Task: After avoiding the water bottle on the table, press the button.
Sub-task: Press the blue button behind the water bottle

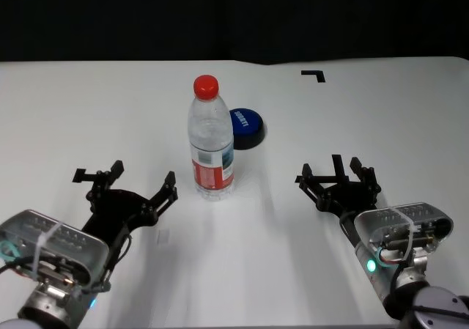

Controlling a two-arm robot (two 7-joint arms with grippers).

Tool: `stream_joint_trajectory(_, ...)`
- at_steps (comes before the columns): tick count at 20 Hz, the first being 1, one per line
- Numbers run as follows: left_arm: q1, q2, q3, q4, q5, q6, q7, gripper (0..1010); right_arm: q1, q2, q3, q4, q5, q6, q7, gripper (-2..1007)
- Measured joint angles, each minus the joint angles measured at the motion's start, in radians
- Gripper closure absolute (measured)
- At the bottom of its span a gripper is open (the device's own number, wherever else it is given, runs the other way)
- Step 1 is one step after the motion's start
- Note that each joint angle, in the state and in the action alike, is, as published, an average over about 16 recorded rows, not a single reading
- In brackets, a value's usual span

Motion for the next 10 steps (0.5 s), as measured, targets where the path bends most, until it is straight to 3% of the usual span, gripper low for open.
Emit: stream_joint_trajectory(10, -0.003, 0.004, 0.003, 0.0, -0.004, 0.001, -0.002, 7, 0.0, 0.0, 0.0, 0.0, 0.0, 0.0, 0.0, 2)
